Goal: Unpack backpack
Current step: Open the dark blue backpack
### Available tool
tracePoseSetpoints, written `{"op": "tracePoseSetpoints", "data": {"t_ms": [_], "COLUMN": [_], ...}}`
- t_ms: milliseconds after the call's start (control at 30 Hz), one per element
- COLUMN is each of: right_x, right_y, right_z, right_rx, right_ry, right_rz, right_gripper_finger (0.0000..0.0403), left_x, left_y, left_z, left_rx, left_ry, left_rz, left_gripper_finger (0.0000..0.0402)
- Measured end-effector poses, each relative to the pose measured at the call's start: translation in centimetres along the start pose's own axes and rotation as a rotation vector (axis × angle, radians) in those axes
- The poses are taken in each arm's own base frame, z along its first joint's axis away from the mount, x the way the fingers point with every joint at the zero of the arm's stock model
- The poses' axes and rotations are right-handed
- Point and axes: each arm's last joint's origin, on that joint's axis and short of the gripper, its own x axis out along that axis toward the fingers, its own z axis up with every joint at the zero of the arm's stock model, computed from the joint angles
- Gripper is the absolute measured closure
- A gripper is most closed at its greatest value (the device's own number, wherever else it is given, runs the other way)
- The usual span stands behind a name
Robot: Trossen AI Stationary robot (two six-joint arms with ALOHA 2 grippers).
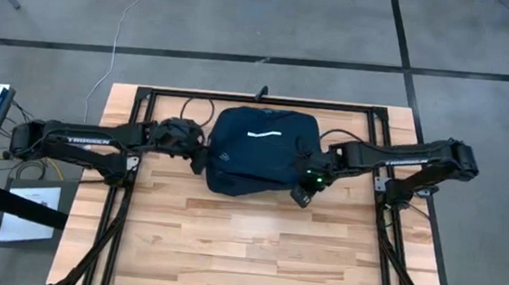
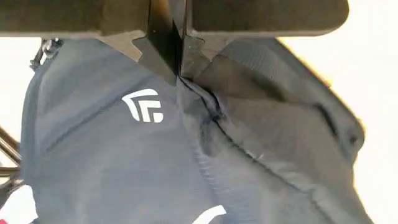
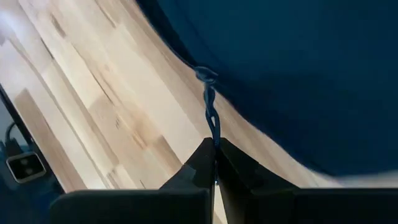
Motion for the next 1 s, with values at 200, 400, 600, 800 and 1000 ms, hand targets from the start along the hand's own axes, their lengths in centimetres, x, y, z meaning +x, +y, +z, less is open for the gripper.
{"op": "tracePoseSetpoints", "data": {"t_ms": [200,400,600,800,1000], "right_x": [-2.2,-2.4,-2.1,-2.1,-2.1], "right_y": [-1.2,-3.0,-2.3,-2.2,-2.1], "right_z": [-1.6,-1.9,-1.3,-1.3,-1.2], "right_rx": [-0.003,0.046,-0.02,-0.03,-0.037], "right_ry": [0.004,-0.064,-0.122,-0.126,-0.134], "right_rz": [-0.096,-0.239,-0.157,-0.149,-0.142], "right_gripper_finger": [0.0403,0.0403,0.0403,0.0403,0.0403], "left_x": [-2.5,-4.0,-3.8,-3.0,-2.9], "left_y": [1.9,3.0,2.9,2.5,1.9], "left_z": [-0.1,0.1,0.6,0.6,1.2], "left_rx": [-0.059,-0.096,-0.15,-0.154,-0.073], "left_ry": [0.003,-0.031,-0.092,-0.05,-0.098], "left_rz": [0.088,0.124,0.123,0.059,0.002], "left_gripper_finger": [0.0402,0.0402,0.0399,0.0346,0.0264]}}
